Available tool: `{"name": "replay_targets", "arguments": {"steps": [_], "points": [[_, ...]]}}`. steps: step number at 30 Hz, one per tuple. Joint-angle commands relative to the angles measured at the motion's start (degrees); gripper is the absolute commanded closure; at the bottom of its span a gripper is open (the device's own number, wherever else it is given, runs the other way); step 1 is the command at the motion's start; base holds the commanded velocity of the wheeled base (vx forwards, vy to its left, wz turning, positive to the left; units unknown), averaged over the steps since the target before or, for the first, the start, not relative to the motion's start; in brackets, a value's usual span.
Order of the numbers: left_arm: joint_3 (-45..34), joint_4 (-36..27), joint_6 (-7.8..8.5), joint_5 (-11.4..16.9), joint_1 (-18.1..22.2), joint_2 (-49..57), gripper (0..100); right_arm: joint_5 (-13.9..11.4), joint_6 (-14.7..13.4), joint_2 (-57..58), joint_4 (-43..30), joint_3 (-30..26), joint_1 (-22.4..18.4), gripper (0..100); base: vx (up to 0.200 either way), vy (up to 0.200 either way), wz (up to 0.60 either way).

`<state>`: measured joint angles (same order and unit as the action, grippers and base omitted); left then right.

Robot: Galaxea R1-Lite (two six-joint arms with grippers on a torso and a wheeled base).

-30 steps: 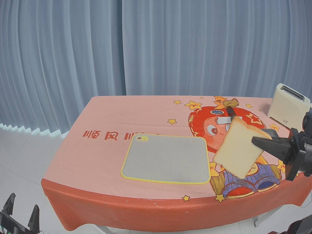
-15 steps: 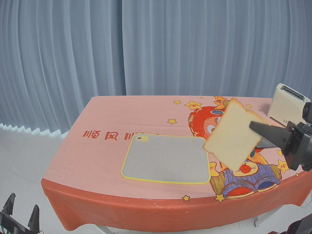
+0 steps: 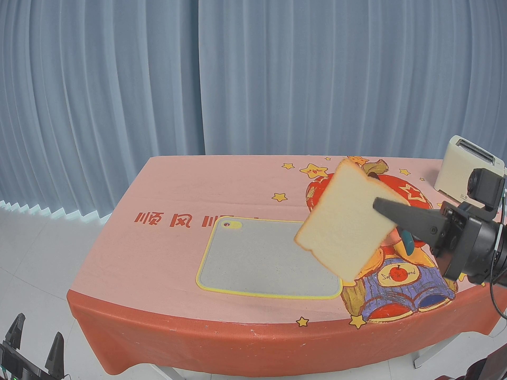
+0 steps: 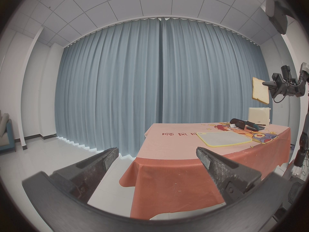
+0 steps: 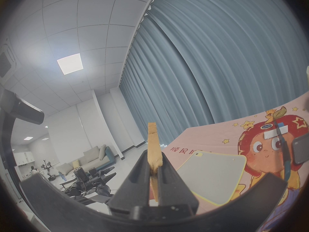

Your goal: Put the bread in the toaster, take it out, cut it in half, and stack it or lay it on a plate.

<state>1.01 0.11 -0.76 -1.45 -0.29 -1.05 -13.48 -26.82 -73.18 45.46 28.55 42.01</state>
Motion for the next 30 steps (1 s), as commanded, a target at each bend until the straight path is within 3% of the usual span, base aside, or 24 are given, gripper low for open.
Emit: {"name": "replay_targets", "arguments": {"steps": [1, 10, 13, 22, 26, 30], "points": [[-1.0, 0.0, -0.04, 0.0, 0.0, 0.0, 0, -0.1, -0.5, -1.4, 0.1, 0.0, 0.8, 100, 0.0, 0.0, 0.0], [-1.0, 0.1, -0.04, 0.0, -0.1, 0.0, 0, 0.0, -2.3, -3.6, 0.3, 1.1, 1.1, 100, 0.0, 0.0, 0.0], [-1.0, 0.1, -0.04, 0.0, -0.1, 0.0, 0, 0.3, -3.1, -6.4, 4.4, 0.6, 2.5, 100, 0.0, 0.0, 0.0], [-1.0, 0.0, 0.05, 0.0, -0.1, 0.0, 0, 7.7, -11.2, -17.7, 26.3, 0.3, 7.0, 100, 0.0, 0.0, 0.0], [-1.0, 0.1, -0.04, 0.0, -0.1, 0.0, 0, 10.1, -13.4, -20.6, 29.9, 0.2, 8.4, 100, 0.0, 0.0, 0.0], [-1.0, 0.0, -0.04, 0.0, -0.1, 0.0, 0, 10.6, -13.6, -21.6, 29.9, 0.6, 8.6, 100, 0.0, 0.0, 0.0]]}}
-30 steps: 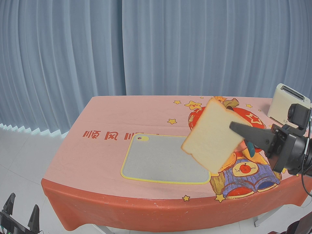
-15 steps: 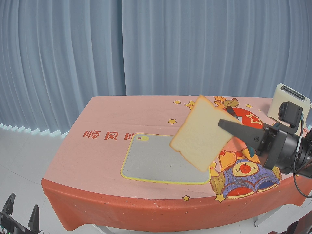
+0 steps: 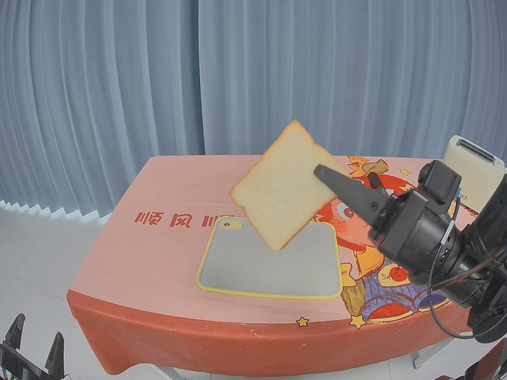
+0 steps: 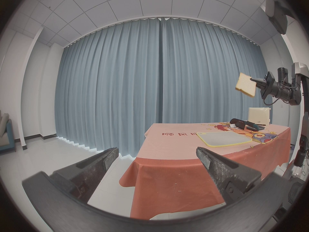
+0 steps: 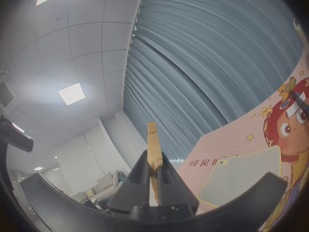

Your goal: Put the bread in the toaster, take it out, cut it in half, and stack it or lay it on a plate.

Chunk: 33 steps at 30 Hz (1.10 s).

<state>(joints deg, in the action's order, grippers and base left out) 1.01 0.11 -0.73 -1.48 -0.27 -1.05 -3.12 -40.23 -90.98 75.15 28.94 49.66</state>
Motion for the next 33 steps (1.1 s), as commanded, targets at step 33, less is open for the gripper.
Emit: {"name": "replay_targets", "arguments": {"steps": [33], "points": [[-1.0, 0.1, 0.03, 0.0, -0.1, 0.0, 0, 10.2, -7.0, -13.5, -11.1, 19.1, 2.5, 100, 0.0, 0.0, 0.0]]}}
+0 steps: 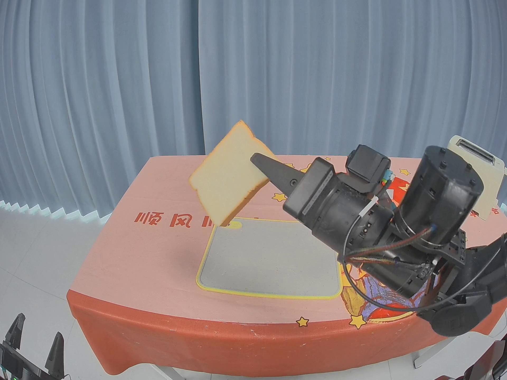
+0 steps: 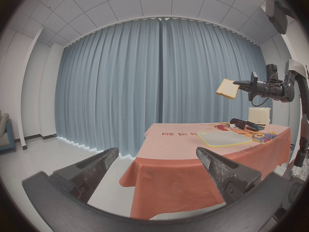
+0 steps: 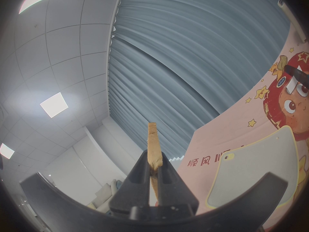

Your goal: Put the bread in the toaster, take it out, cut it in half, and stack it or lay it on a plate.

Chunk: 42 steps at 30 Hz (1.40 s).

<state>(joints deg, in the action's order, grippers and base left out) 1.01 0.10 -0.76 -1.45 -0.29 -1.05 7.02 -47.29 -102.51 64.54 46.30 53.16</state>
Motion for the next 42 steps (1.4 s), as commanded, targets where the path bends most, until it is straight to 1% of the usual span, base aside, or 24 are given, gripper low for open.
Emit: {"name": "replay_targets", "arguments": {"steps": [1, 12, 15, 20, 26, 29, 34, 42], "points": [[-1.0, 0.0, -0.04, 0.0, 0.0, 0.0, 0, 0.0, 0.2, -2.6, -0.5, 2.2, -1.5, 100, 0.0, 0.0, 0.0], [-1.0, 0.0, -0.04, 0.0, 0.0, 0.0, 0, 0.2, -0.3, -3.6, 0.2, 0.7, -1.9, 100, 0.0, 0.0, 0.0], [-1.0, 0.1, -0.04, 0.0, -0.1, 0.0, 0, 0.4, -1.3, -5.0, 0.3, 1.0, -2.3, 100, 0.0, 0.0, 0.0], [-1.0, 0.0, -0.04, 0.0, 0.0, 0.0, 0, 0.4, -1.1, -6.4, 0.2, 1.5, -1.7, 100, 0.0, 0.0, 0.0], [-1.0, 0.1, -0.04, 0.0, 0.0, 0.0, 0, 0.5, -1.1, -9.4, -0.4, 2.5, -1.9, 100, 0.0, 0.0, 0.0], [-1.0, 0.0, -0.04, 0.0, -0.1, 0.0, 0, 1.1, -1.1, -10.4, -0.4, 2.7, -2.2, 100, 0.0, 0.0, 0.0], [-1.0, 0.0, -0.04, 0.0, 0.0, 0.0, 0, 4.1, -1.1, -13.5, -0.5, 3.5, -2.8, 100, 0.0, 0.0, 0.0], [-1.0, 0.0, -0.04, 0.0, 0.0, 0.0, 0, 6.3, -1.3, -16.8, -0.5, 2.4, -6.1, 100, 0.0, 0.0, 0.0]]}}
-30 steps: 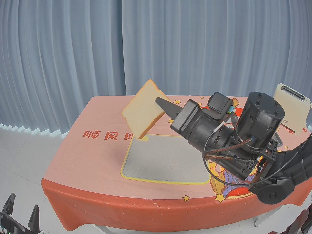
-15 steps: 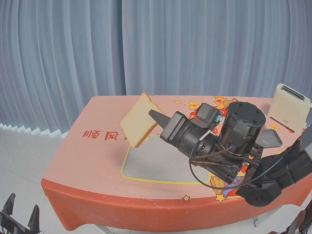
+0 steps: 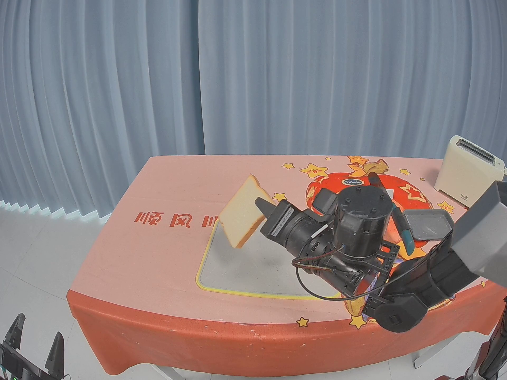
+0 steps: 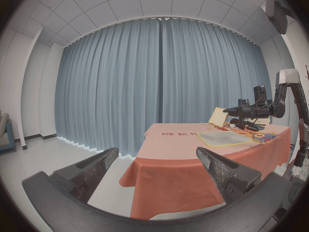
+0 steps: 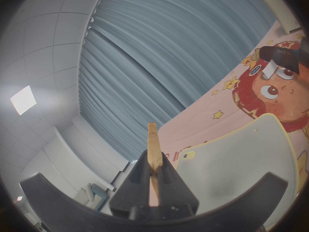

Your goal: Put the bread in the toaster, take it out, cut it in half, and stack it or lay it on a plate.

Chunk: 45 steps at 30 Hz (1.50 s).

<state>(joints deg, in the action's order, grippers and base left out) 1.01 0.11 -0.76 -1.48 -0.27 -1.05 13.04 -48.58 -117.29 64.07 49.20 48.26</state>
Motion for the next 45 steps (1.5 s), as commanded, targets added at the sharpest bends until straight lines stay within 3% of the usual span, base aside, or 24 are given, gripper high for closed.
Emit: {"name": "replay_targets", "arguments": {"steps": [1, 10, 25, 26, 33, 34, 37, 45], "points": [[-1.0, 0.0, 0.05, 0.0, 0.0, 0.0, 0, 0.6, 0.0, -2.2, 0.0, -1.2, -1.6, 100, 0.0, 0.0, 0.0], [-1.0, 0.0, -0.04, 0.0, -0.1, 0.0, 0, 0.6, -0.2, -2.1, 0.1, -5.9, -3.2, 100, 0.0, 0.0, 0.0], [-1.0, 0.1, -0.04, 0.0, -0.1, 0.0, 0, 1.5, -0.1, -1.9, -0.3, -7.7, -3.8, 100, 0.0, 0.0, 0.0], [-1.0, 0.0, -0.04, 0.0, 0.0, 0.0, 0, 1.5, -0.1, -1.9, -0.4, -7.9, -3.7, 0, 0.0, 0.0, 0.0], [-1.0, 0.1, -0.04, 0.0, -0.1, 0.0, 0, 2.4, -0.1, 0.9, -6.1, -8.2, -3.4, 0, 0.0, 0.0, 0.0], [-1.0, 0.1, -0.04, 0.0, 0.0, 0.0, 0, 3.2, -0.5, 3.4, -11.2, -8.2, -3.3, 0, 0.0, 0.0, 0.0], [-1.0, 0.0, -0.04, 0.0, 0.0, 0.0, 0, 3.4, -2.2, 6.9, -17.8, -7.7, -2.9, 0, 0.0, 0.0, 0.0], [-1.0, 0.1, -0.04, 0.0, -0.1, 0.0, 0, 3.4, -2.3, 9.8, -20.0, -7.5, -3.6, 0, 0.0, 0.0, 0.0]]}}
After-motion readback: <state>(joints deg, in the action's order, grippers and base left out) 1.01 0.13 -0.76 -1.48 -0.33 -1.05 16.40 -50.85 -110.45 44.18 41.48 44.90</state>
